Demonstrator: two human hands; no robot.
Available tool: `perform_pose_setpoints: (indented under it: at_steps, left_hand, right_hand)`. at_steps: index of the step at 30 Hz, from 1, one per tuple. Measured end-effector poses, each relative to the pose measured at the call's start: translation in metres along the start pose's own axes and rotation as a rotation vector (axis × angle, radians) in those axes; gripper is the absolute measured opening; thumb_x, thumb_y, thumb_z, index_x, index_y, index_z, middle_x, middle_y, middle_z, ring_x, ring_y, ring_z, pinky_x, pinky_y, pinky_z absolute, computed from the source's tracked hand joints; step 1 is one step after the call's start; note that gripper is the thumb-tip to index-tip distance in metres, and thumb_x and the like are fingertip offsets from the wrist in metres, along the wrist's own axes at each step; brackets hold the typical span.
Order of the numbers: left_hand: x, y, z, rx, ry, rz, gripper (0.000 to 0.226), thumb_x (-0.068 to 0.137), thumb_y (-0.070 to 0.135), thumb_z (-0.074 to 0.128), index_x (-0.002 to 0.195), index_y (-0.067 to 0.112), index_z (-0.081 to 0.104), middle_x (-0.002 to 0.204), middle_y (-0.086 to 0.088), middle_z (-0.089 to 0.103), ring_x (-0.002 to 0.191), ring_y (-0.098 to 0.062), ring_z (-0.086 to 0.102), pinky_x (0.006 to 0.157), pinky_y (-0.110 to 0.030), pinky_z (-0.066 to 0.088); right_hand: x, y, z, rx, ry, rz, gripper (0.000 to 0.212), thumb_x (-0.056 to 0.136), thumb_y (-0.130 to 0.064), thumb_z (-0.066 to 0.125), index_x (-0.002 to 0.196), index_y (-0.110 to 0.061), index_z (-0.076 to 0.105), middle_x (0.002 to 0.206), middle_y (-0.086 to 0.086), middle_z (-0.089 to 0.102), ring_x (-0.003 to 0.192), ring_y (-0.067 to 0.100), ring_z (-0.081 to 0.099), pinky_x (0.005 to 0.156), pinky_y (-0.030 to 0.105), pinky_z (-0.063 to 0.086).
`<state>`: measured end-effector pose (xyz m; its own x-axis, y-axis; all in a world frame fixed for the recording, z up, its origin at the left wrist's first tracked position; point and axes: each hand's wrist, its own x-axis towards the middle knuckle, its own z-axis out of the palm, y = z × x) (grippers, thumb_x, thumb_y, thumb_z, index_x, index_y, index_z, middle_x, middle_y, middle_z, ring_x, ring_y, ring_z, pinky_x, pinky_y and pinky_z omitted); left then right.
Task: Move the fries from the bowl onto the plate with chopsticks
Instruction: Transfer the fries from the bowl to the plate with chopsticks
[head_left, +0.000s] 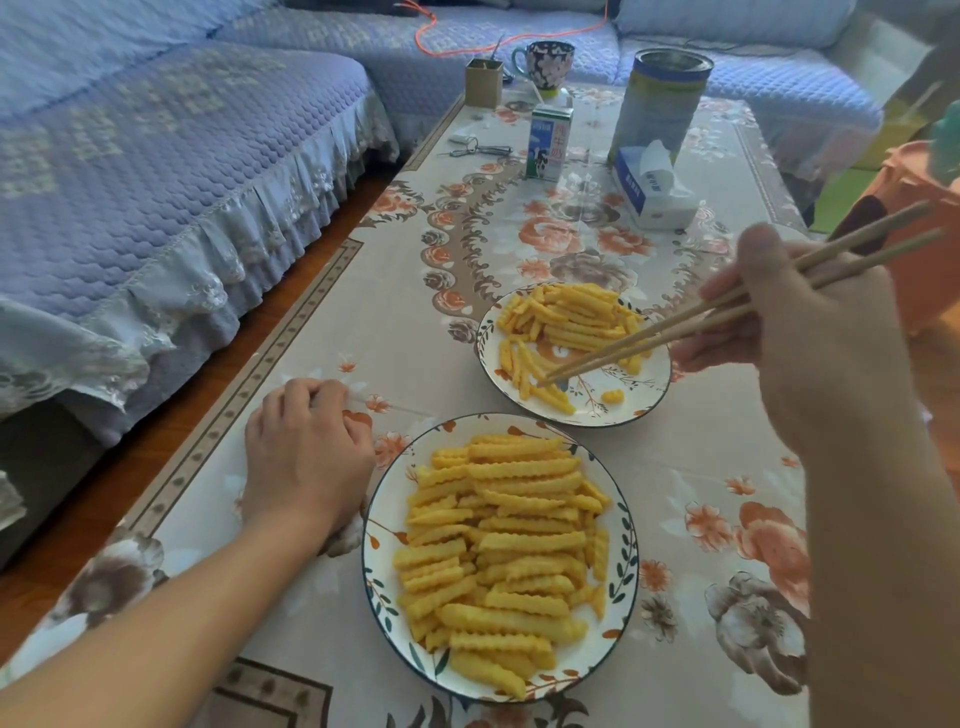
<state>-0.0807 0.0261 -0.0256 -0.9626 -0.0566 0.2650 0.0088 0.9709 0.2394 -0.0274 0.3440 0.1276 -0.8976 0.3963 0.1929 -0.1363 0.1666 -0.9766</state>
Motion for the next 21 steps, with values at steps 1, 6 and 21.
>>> perform_pose_setpoints:
  at_steps: [1,6,21]
  left_hand:
    - [0.0,0.0,0.0,-0.001,0.002,0.004,0.03,0.087,0.022,0.05,0.11,0.011,0.065,0.114,-0.016,0.059,0.106,-0.037,0.052,0.093,-0.052,0.043]
    - [-0.001,0.001,-0.001,-0.003,0.005,0.012,0.037,0.085,0.027,0.043,0.11,0.011,0.064,0.113,-0.016,0.059,0.106,-0.037,0.052,0.092,-0.052,0.044]
    - [0.0,0.0,0.001,0.001,-0.005,0.002,0.026,0.088,0.016,0.057,0.112,0.011,0.064,0.116,-0.015,0.059,0.109,-0.036,0.051,0.095,-0.052,0.042]
  right_hand:
    - [-0.004,-0.008,-0.002,0.042,-0.073,0.007,0.043,0.102,-0.035,0.053,0.07,-0.008,0.066,0.052,0.015,0.064,0.045,0.032,0.066,0.044,0.037,0.058]
    - [-0.023,-0.029,0.002,-0.067,-0.407,0.018,0.048,0.083,-0.047,0.061,0.068,-0.003,0.068,0.051,0.021,0.059,0.042,0.04,0.063,0.042,0.037,0.054]
    - [-0.012,-0.021,-0.009,-0.14,-0.139,-0.107,0.033,0.093,-0.034,0.064,0.075,-0.006,0.067,0.056,0.012,0.066,0.044,0.027,0.066,0.046,0.034,0.059]
